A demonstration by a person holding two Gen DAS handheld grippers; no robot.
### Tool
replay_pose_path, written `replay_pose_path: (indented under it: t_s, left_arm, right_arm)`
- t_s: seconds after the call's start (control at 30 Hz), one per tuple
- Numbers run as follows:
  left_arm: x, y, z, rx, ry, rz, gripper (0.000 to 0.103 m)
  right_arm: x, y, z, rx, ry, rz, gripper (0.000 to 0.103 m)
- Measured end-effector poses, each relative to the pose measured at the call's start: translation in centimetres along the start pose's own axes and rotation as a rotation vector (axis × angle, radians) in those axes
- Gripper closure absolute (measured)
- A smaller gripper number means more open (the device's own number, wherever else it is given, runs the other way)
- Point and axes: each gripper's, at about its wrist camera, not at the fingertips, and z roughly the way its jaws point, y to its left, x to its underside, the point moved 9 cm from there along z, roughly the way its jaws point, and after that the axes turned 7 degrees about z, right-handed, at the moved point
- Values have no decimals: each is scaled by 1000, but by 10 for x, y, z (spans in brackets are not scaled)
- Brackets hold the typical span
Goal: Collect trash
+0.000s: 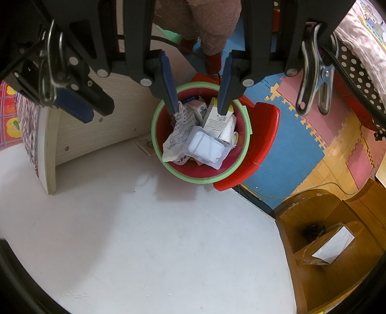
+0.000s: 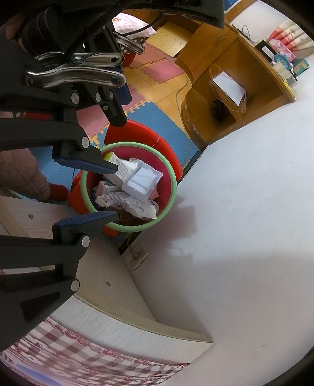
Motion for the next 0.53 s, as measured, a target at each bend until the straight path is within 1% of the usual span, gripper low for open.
replay_pose_path:
  t_s: [0.53]
  left_arm:
    - [-1, 1, -3, -12, 4, 9, 68]
  right_arm:
    - [1, -2, 0, -1, 0, -5, 70]
